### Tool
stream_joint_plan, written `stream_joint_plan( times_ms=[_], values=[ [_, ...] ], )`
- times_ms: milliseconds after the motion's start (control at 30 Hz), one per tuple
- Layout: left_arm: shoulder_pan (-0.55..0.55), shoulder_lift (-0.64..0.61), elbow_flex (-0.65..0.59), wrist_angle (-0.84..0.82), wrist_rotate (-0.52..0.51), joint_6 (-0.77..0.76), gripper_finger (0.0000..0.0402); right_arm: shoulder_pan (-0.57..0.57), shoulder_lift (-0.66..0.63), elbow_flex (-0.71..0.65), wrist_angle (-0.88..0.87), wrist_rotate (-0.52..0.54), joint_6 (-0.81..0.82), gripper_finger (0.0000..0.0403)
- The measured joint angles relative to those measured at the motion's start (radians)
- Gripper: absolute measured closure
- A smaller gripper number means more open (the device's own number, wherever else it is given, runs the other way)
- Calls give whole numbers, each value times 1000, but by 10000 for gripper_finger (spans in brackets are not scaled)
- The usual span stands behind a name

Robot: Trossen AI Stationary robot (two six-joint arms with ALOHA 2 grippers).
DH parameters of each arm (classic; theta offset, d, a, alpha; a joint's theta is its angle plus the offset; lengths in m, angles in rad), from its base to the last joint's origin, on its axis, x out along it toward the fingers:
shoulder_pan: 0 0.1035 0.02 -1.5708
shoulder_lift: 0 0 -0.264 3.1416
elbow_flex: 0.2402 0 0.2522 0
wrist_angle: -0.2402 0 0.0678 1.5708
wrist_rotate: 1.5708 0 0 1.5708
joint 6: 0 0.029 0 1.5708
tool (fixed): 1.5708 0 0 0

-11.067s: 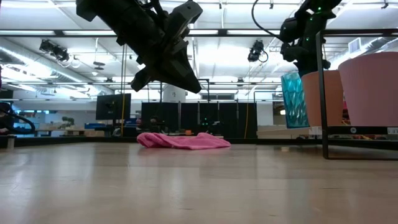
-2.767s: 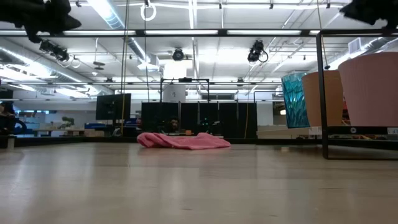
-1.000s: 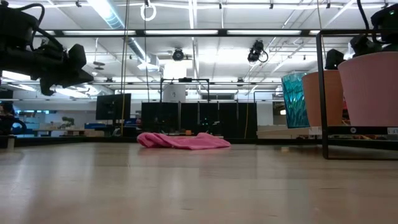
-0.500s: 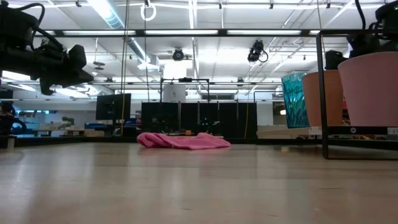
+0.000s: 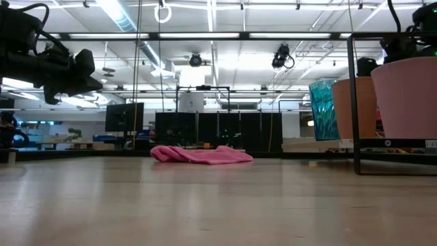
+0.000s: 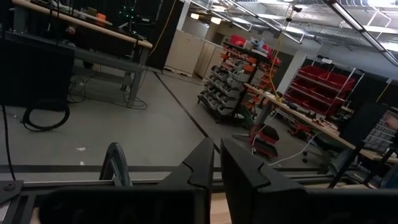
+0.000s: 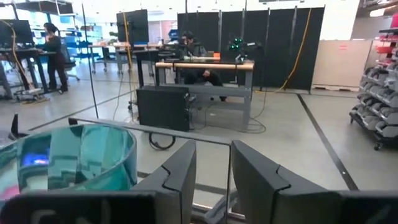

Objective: Stack small to large cups/mugs on shelf
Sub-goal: Return to Home Position

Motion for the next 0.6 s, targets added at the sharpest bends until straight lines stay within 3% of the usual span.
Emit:
stream_joint_plan(
  times_ms=[600],
  values=[
    [0, 0, 0, 0, 0, 0, 363, 0, 0, 1, -2, 0, -3, 294]
  ],
)
